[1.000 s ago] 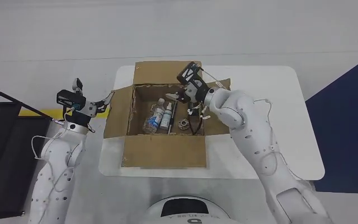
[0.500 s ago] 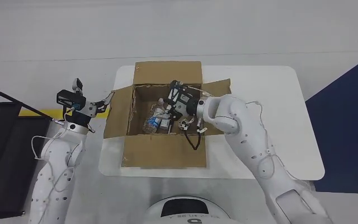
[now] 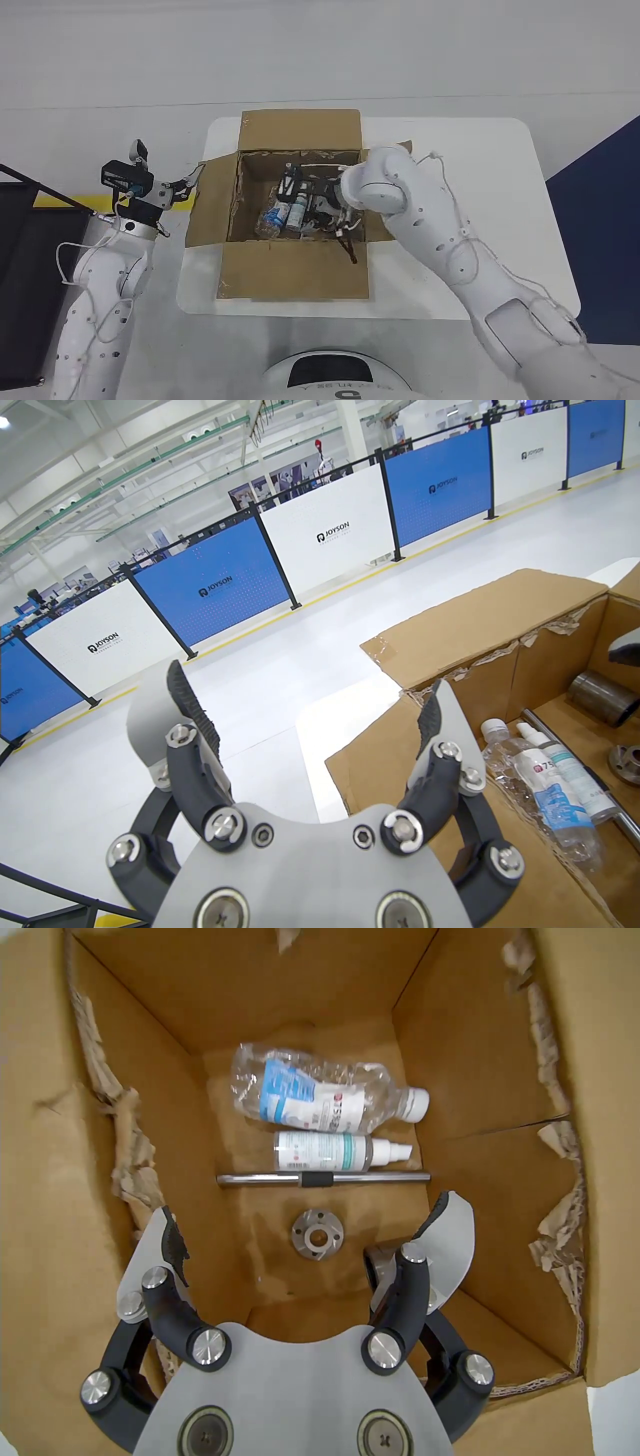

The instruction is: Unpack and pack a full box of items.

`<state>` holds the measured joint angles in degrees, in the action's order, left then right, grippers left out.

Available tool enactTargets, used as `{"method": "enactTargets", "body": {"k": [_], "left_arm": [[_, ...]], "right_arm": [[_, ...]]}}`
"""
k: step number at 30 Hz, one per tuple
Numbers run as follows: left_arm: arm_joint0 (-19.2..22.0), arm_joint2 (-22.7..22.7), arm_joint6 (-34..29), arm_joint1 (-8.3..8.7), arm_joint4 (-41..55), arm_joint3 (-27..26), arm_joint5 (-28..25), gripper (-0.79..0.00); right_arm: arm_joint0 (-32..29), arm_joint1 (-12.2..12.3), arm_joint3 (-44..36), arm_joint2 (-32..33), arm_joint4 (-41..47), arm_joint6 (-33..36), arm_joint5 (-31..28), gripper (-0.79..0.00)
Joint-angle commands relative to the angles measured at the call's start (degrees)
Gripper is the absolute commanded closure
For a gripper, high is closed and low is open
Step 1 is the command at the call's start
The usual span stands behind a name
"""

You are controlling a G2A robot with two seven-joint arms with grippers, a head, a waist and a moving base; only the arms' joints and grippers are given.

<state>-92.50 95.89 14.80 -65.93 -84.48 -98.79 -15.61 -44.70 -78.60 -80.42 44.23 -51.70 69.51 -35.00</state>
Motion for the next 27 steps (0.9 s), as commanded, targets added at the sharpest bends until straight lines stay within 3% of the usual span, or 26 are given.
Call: {"method": "enactTargets", "body": {"k": [1,15,26,27], "left_arm": [[0.0,0.0,0.0,0.00,0.0,0.0,0.0,-0.785],[0.0,0.0,0.0,0.00,0.0,0.0,0.0,-0.785],[0.0,0.0,0.0,0.00,0.0,0.0,0.0,-0.785],[0.0,0.0,0.0,0.00,0.0,0.0,0.0,-0.785]], "right_arm": [[2.7,-0.4,2.1,-3.1,0.1,1.3,1.5,-0.785],[13.8,-4.4,14.9,-19.0,0.0,7.7,7.9,-0.785],[16.8,-7.6,20.7,-25.7,-7.3,9.5,12.5,-0.785],[16.7,-7.9,21.0,-26.1,-8.6,9.1,13.2,-0.745]]}}
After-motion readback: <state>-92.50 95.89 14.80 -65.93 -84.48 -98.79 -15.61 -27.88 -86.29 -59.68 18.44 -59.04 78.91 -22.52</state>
